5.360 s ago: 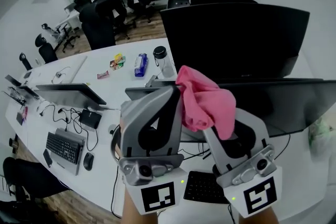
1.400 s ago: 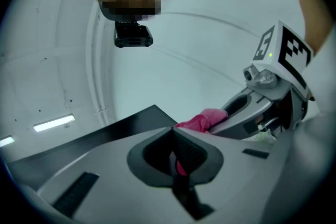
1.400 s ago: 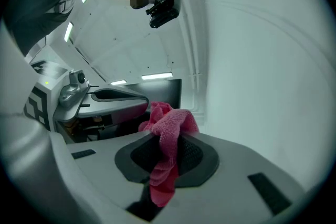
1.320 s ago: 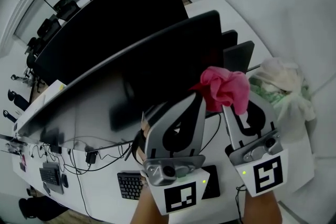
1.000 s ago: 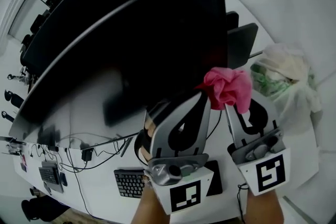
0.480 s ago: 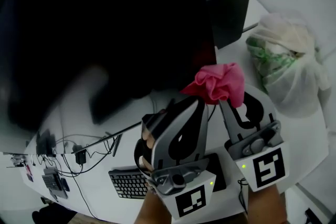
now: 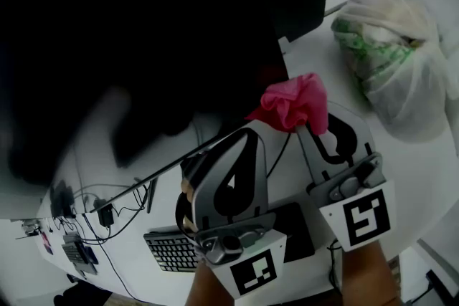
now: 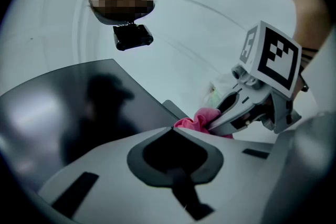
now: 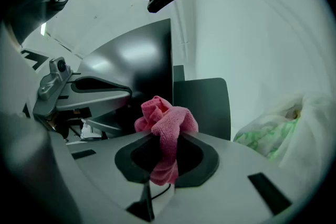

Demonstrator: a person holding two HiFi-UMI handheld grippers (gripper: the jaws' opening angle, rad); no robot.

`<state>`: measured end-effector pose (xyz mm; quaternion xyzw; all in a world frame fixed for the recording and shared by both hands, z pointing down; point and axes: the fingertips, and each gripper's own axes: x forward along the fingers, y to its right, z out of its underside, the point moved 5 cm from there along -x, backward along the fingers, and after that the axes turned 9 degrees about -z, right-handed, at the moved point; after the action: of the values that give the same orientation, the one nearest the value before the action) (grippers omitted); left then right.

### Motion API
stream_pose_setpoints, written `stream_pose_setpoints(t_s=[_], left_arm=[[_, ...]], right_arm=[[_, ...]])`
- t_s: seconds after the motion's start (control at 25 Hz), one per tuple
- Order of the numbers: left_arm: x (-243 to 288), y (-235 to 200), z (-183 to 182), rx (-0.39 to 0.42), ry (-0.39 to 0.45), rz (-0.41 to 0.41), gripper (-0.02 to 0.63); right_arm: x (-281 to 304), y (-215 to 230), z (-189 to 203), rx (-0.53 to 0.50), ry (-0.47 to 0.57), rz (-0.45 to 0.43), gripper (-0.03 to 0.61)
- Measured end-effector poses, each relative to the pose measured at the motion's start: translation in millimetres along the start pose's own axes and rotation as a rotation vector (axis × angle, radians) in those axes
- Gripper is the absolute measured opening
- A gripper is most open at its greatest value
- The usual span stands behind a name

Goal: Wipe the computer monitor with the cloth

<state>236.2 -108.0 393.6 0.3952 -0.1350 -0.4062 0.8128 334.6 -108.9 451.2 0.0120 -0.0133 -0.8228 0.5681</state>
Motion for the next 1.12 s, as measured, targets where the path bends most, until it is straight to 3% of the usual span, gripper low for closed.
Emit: stream_pose_setpoints(t_s=[0.44,1.12], left_arm=[[-14,0,19,-0.011,-0.039,-0.017,0.006],[-88,-68,78,-0.009,-0.132,-0.099,0.006]], right_arm=[[4,-16,12,-0.013,-0.045,-0.025,0.061],[50,-125,14,-0.044,-0.096,-0.159,0.061]])
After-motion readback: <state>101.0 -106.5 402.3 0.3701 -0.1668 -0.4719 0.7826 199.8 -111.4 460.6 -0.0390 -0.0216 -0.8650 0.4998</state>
